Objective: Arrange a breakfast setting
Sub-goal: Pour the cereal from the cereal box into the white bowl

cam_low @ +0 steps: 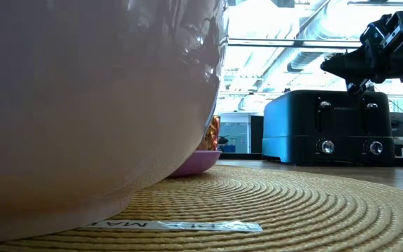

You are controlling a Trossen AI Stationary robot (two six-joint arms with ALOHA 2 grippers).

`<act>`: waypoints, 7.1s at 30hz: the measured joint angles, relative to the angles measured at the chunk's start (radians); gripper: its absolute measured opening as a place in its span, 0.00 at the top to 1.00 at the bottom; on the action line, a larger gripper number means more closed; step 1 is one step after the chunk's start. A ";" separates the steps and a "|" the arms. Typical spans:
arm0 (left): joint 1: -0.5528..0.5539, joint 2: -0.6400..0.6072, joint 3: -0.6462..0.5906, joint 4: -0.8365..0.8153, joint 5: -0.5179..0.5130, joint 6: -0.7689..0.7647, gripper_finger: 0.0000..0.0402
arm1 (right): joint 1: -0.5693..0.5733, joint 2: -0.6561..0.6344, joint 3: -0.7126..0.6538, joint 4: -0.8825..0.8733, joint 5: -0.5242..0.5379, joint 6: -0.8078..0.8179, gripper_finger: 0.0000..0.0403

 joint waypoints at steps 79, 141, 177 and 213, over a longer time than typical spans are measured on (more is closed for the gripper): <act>-0.207 -0.752 0.000 -0.383 0.146 0.513 0.56 | 0.000 0.000 0.000 0.000 0.000 0.019 1.00; -0.459 -0.986 0.489 -1.190 0.548 1.326 0.56 | 0.000 0.000 0.000 0.000 0.001 0.042 1.00; -0.727 -0.906 0.490 -1.205 0.356 1.780 0.56 | 0.000 0.000 0.000 -0.015 0.078 0.042 1.00; -0.875 -0.831 0.490 -1.242 0.140 2.008 0.56 | 0.000 0.000 0.000 -0.011 0.104 0.038 1.00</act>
